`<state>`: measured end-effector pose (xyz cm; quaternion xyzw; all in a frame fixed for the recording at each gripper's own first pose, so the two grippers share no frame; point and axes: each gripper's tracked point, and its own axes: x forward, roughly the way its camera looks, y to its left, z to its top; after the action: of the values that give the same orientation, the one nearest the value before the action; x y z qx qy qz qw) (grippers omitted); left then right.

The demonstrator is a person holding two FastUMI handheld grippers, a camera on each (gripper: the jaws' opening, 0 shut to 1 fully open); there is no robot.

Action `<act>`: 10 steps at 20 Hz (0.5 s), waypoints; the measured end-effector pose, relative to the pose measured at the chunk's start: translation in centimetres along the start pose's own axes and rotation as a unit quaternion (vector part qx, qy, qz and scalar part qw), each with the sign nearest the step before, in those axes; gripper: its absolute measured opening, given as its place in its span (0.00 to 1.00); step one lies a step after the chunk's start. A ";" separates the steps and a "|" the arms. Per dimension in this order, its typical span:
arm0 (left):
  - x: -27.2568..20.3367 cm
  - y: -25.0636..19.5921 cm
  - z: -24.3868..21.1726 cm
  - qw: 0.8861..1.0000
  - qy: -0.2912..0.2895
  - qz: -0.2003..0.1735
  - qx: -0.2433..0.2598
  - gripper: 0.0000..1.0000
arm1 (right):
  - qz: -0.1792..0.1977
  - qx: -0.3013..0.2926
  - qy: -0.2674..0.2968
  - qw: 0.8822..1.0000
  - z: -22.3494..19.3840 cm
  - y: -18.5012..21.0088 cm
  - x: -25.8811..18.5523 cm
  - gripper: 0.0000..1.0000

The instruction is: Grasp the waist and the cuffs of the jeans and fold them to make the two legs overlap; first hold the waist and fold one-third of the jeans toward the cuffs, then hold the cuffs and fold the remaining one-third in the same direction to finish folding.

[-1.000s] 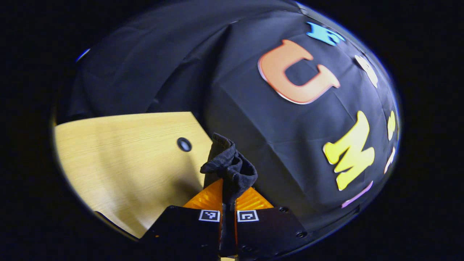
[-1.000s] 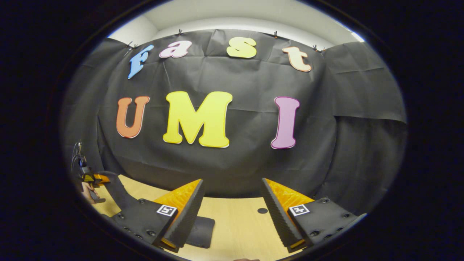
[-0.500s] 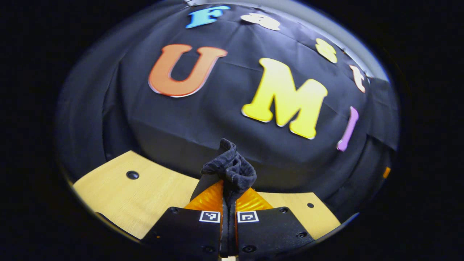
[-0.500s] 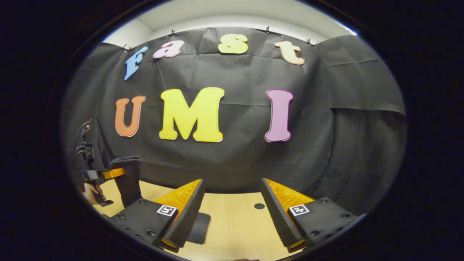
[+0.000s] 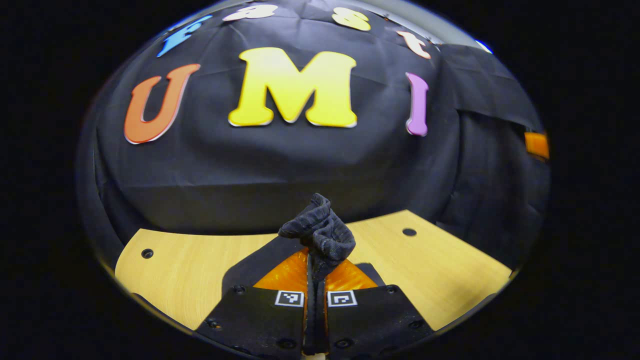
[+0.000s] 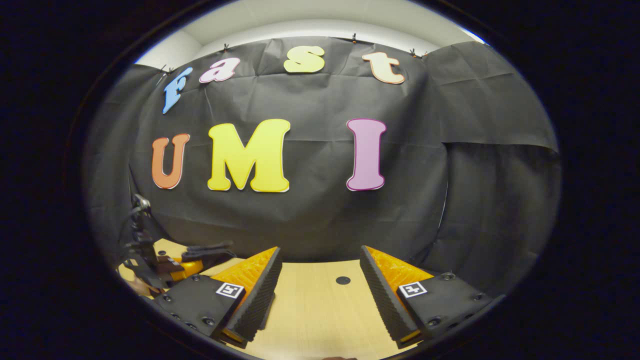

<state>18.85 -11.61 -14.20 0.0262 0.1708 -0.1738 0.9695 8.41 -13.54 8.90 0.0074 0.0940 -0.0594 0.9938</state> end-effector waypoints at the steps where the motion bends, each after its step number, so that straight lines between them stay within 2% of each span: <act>1: 0.0 -1.1 -1.2 1.000 0.012 -0.010 0.023 0.03 | -0.002 0.000 -0.002 1.000 0.1 -0.1 0.0 0.94; 6: 1.0 -5.0 -7.8 0.990 0.070 -0.041 0.118 0.03 | -0.010 0.011 -0.002 1.000 0.0 -0.1 -0.1 0.96; 10: 1.2 -6.4 -11.8 0.972 0.094 -0.058 0.207 0.04 | -0.009 0.009 -0.003 1.000 0.0 -0.2 0.0 0.94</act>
<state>13.94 -16.69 -25.62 0.2325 0.2228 -0.2577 0.9110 8.34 -13.74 8.89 0.0153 0.0909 -0.0694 0.9933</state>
